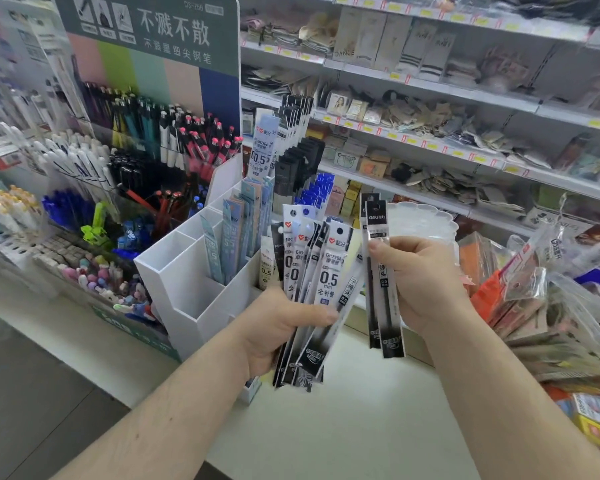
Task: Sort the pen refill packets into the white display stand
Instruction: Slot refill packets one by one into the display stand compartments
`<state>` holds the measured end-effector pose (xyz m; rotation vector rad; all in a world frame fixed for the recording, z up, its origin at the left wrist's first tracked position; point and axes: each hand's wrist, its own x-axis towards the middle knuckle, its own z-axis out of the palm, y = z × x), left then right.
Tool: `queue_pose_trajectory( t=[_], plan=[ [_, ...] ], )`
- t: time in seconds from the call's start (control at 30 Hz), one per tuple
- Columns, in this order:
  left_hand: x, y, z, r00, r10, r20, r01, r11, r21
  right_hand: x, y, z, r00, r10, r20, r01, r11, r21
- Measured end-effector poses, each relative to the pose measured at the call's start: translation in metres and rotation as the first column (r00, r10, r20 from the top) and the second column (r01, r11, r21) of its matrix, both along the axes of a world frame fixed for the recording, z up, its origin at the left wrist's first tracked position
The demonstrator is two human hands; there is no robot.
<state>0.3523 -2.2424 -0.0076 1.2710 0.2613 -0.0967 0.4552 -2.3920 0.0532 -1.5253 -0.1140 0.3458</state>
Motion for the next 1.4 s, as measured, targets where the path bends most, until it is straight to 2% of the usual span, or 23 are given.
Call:
queue_pose_trajectory(
  t=[0.1,0.2,0.37,0.43,0.6,0.9,1.17,1.3,1.4],
  plan=[
    [0.004,-0.004,-0.002,0.993,0.110,-0.042,-0.106,0.990,0.090,-0.002,0.001,-0.001,0.997,-0.008,-0.071,0.010,1.000,0.019],
    [0.007,-0.006,-0.005,0.968,0.250,-0.015,-0.246,0.961,0.129,0.000,-0.002,-0.002,0.991,-0.002,-0.136,0.013,0.996,0.086],
    [0.006,-0.010,-0.003,0.964,0.259,0.059,-0.262,0.963,0.063,-0.010,0.006,-0.015,0.963,0.064,-0.262,-0.038,0.994,0.102],
    [0.006,-0.012,-0.002,0.967,0.242,0.080,-0.244,0.970,0.013,-0.014,0.011,-0.017,0.967,0.054,-0.248,-0.027,0.993,0.111],
    [0.007,-0.011,-0.003,0.961,0.255,0.108,-0.260,0.965,0.040,-0.016,0.013,-0.022,0.984,0.012,-0.177,0.008,0.994,0.112],
    [0.007,0.001,0.000,0.984,0.172,0.052,-0.177,0.979,0.103,-0.012,0.009,-0.024,0.995,0.092,-0.037,-0.089,0.992,0.084],
    [0.003,0.002,0.009,0.991,0.088,0.097,-0.096,0.992,0.080,-0.008,0.009,-0.022,0.992,0.122,-0.036,-0.120,0.990,0.071],
    [0.002,0.000,0.010,0.989,0.107,0.106,-0.114,0.991,0.068,-0.009,0.011,-0.022,0.991,0.121,-0.051,-0.116,0.989,0.088],
    [0.002,0.002,0.015,0.986,0.110,0.126,-0.121,0.989,0.083,-0.008,0.010,-0.018,0.977,0.206,-0.062,-0.198,0.974,0.111]
  ],
)
